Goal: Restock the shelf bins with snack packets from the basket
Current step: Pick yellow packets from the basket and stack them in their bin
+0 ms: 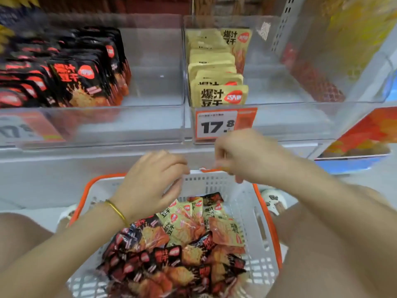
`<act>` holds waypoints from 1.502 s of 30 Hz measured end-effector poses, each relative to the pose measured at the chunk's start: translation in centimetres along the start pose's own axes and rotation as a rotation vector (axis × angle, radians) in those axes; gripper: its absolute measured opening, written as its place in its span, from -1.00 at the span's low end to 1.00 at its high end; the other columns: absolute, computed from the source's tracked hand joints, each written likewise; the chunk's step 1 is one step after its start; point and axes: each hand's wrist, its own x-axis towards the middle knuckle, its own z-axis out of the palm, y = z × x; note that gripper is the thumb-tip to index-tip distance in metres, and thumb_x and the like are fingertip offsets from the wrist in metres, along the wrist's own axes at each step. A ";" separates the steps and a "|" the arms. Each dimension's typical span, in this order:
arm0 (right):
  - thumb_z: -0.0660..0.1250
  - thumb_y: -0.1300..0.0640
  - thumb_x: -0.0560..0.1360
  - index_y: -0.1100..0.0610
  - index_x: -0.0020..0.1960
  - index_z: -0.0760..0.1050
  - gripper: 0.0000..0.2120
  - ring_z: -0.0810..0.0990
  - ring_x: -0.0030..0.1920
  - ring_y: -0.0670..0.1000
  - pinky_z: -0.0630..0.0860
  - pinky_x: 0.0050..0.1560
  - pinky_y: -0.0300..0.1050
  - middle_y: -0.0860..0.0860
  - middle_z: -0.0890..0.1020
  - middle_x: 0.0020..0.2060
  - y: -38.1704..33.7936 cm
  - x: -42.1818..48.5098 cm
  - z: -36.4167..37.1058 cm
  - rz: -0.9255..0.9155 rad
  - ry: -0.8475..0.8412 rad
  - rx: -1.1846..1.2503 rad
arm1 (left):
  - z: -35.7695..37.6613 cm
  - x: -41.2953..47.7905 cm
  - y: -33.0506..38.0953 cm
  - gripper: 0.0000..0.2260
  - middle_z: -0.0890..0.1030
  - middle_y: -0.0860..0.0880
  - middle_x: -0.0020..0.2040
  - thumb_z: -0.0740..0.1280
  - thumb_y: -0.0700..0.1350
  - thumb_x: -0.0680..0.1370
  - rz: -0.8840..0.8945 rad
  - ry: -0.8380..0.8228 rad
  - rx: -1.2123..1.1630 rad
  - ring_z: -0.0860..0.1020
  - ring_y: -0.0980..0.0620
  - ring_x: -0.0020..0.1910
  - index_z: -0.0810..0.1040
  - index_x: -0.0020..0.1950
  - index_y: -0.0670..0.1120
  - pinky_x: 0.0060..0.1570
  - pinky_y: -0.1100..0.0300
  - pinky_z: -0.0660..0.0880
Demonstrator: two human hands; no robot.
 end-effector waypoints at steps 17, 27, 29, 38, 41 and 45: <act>0.32 0.31 0.48 0.11 0.18 0.41 -0.69 0.52 0.07 0.14 0.49 -0.09 -0.05 0.09 0.52 0.06 5.2 7.4 26.0 -0.097 -0.567 -0.390 | 5.6 -2.7 -0.9 -0.77 0.54 -0.05 0.11 0.15 -0.10 0.57 -0.167 -0.301 -0.051 0.48 -0.09 0.09 0.57 0.07 -0.11 0.03 -0.04 0.48; 0.30 0.24 0.53 0.18 -0.18 0.42 -0.88 0.57 -0.35 0.00 0.51 -0.28 -0.15 0.06 0.58 -0.30 1.8 8.3 12.5 -0.081 -0.601 -0.022 | 6.3 -1.7 -0.5 -0.57 0.42 -0.04 0.35 0.25 0.00 0.57 -0.649 -0.579 -0.422 0.44 -0.01 0.26 0.33 0.41 -0.08 0.25 0.12 0.40; 0.27 0.28 0.55 0.14 -0.22 0.39 -0.81 0.60 -0.35 -0.01 0.54 -0.34 -0.20 0.06 0.57 -0.33 1.9 7.1 10.0 -0.007 -0.561 0.187 | 6.0 -1.6 -0.5 -0.52 0.47 -0.05 0.30 0.37 0.01 0.51 -0.761 -0.636 -0.639 0.48 -0.02 0.23 0.38 0.37 -0.11 0.24 0.11 0.42; 0.35 0.20 0.52 0.19 0.02 0.43 -0.87 0.64 -0.14 0.03 0.58 -0.18 -0.14 0.13 0.63 -0.10 2.5 4.7 7.9 0.210 -0.490 0.452 | 4.5 -2.5 -0.4 -0.95 0.66 -0.05 -0.10 0.37 -0.22 0.52 -0.820 -0.624 -0.980 0.63 0.05 -0.15 0.52 -0.07 -0.10 -0.01 0.08 0.57; 0.47 0.10 0.42 0.10 0.27 0.39 -0.53 0.55 0.05 -0.01 0.48 0.04 -0.16 0.01 0.55 0.09 1.7 4.7 8.2 0.046 -0.305 0.246 | 3.8 -2.5 -0.7 -0.94 0.59 0.05 -0.23 0.38 -0.15 0.51 -0.680 -0.707 -0.761 0.53 0.16 -0.34 0.51 -0.11 -0.09 -0.23 0.18 0.49; 0.46 0.08 0.42 0.05 0.19 0.52 -0.65 0.56 0.01 -0.06 0.47 0.01 -0.22 -0.05 0.59 0.01 -0.5 4.8 9.0 -0.178 -0.349 0.207 | 3.2 -2.0 -0.5 -0.92 0.60 0.04 -0.25 0.42 -0.09 0.48 -0.604 -0.690 -0.734 0.51 0.20 -0.35 0.54 -0.15 -0.05 -0.22 0.21 0.46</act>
